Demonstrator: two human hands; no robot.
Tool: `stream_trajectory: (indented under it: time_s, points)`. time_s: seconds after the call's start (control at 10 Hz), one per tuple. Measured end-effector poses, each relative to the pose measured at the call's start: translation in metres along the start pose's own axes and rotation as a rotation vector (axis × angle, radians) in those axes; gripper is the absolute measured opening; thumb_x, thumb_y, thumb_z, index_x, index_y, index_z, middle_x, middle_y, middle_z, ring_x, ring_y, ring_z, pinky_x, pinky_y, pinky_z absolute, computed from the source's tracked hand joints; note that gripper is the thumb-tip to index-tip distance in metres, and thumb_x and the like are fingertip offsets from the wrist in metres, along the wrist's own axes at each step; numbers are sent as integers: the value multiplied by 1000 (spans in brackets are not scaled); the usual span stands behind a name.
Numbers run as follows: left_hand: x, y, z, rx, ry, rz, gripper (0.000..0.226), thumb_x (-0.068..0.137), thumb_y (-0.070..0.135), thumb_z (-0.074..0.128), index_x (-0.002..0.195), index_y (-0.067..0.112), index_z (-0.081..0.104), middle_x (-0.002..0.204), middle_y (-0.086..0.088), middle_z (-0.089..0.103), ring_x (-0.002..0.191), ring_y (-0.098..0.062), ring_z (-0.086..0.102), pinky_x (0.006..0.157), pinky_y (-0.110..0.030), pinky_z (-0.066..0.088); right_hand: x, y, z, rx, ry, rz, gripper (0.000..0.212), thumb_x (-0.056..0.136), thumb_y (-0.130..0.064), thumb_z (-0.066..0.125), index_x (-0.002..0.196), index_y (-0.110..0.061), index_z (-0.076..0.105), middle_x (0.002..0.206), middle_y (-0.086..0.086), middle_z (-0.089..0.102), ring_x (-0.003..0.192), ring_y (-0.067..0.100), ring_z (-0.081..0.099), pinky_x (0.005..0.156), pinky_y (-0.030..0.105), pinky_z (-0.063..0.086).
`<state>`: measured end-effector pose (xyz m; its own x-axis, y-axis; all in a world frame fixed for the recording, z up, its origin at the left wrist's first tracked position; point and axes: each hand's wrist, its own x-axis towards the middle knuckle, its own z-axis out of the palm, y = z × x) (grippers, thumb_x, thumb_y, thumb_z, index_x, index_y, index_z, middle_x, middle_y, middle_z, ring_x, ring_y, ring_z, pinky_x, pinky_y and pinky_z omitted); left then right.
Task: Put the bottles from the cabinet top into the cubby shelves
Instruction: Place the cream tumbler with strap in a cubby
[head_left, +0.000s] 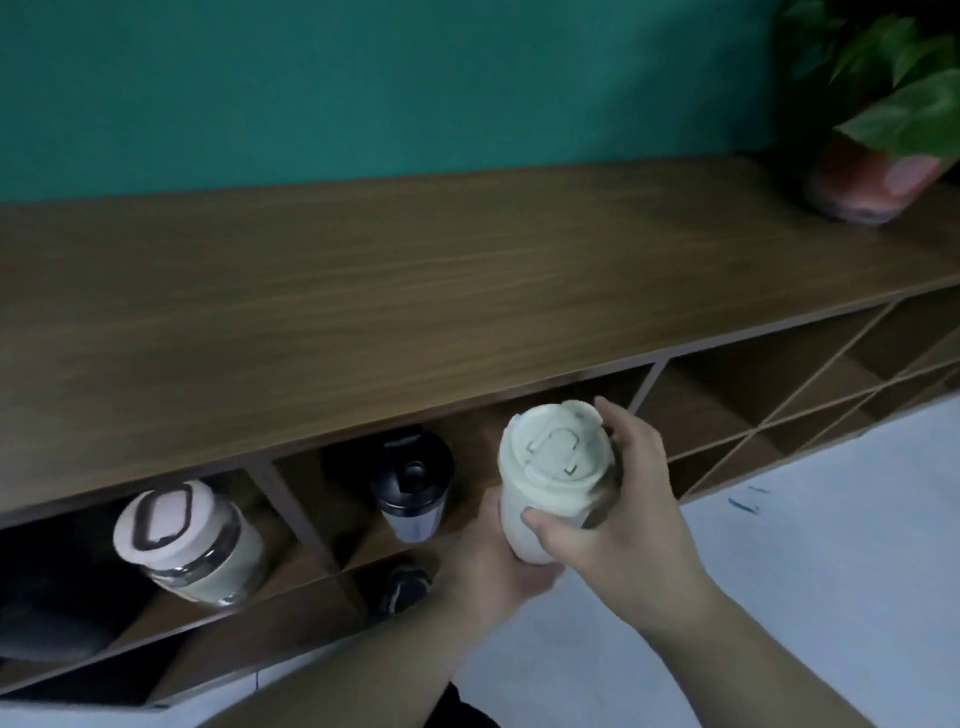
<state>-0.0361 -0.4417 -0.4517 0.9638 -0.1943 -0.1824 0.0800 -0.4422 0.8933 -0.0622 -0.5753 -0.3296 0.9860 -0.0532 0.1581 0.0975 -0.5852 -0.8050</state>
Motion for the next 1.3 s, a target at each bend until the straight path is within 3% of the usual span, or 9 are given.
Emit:
stream_trajectory:
  time_s: [0.2, 0.3, 0.4, 0.5, 0.7, 0.8, 0.9, 1.1, 1.3]
  points:
    - [36, -10, 24, -84, 106, -89, 69, 79, 27, 75, 145, 13, 57, 112, 27, 57, 90, 22, 51, 89, -12, 51, 42, 33, 45, 71, 58, 241, 116, 51, -40, 94, 150, -33, 34, 145, -13, 50, 132, 6, 49, 97, 27, 45]
    - [58, -17, 31, -6, 179, -90, 52, 90, 8, 78, 136, 19, 57, 118, 25, 58, 92, 22, 55, 92, -17, 48, 64, 47, 48, 49, 4, 192, 74, 52, -40, 87, 118, -41, 53, 118, -13, 65, 111, 7, 64, 85, 31, 56]
    - [79, -36, 35, -10, 237, -81, 68, 80, 23, 86, 141, 25, 57, 129, 13, 69, 125, -1, 65, 102, -32, 59, 80, 53, 40, 66, -78, 149, 55, 59, -26, 89, 95, -45, 51, 103, -21, 66, 103, -1, 63, 78, 18, 51]
    - [81, -51, 38, 21, 264, -100, 91, 73, 17, 90, 153, 18, 46, 143, -1, 63, 138, -19, 59, 112, -47, 54, 89, 63, 29, 124, -167, 113, 63, 59, -25, 93, 100, -47, 50, 102, -33, 66, 99, -15, 60, 76, 4, 45]
    - [77, -37, 43, 65, 306, -191, 83, 76, 14, 93, 146, 5, 50, 141, -15, 63, 135, -33, 57, 111, -46, 51, 99, 81, 24, 140, -315, 52, 82, 58, -31, 94, 124, -45, 47, 122, -22, 66, 119, -4, 60, 100, 24, 49]
    - [80, -36, 42, 66, 339, -194, 79, 81, 24, 90, 145, 8, 48, 141, -15, 65, 133, -36, 61, 106, -47, 54, 98, 85, 20, 160, -334, -2, 88, 65, -5, 92, 129, -40, 44, 129, -18, 63, 121, -7, 58, 99, 15, 45]
    - [82, -39, 41, 87, 343, -159, 81, 80, 32, 86, 150, 20, 47, 146, -7, 63, 137, -30, 59, 109, -47, 54, 97, 83, 18, 249, -310, -57, 88, 66, -2, 89, 138, -25, 44, 138, 3, 58, 130, 8, 56, 106, 25, 45]
    - [85, -41, 46, 113, 385, -164, 99, 72, 16, 94, 157, 12, 42, 152, -14, 57, 142, -34, 52, 115, -48, 48, 102, 74, 16, 140, -248, -129, 72, 68, -20, 83, 124, -48, 48, 131, -11, 57, 127, 4, 54, 106, 25, 44]
    - [87, -42, 46, 88, 366, -181, 99, 72, 16, 93, 157, 18, 42, 148, -10, 59, 139, -32, 53, 115, -47, 48, 106, 80, 16, 149, -264, -124, 69, 68, -22, 83, 126, -43, 52, 132, 2, 61, 128, 18, 57, 107, 50, 47]
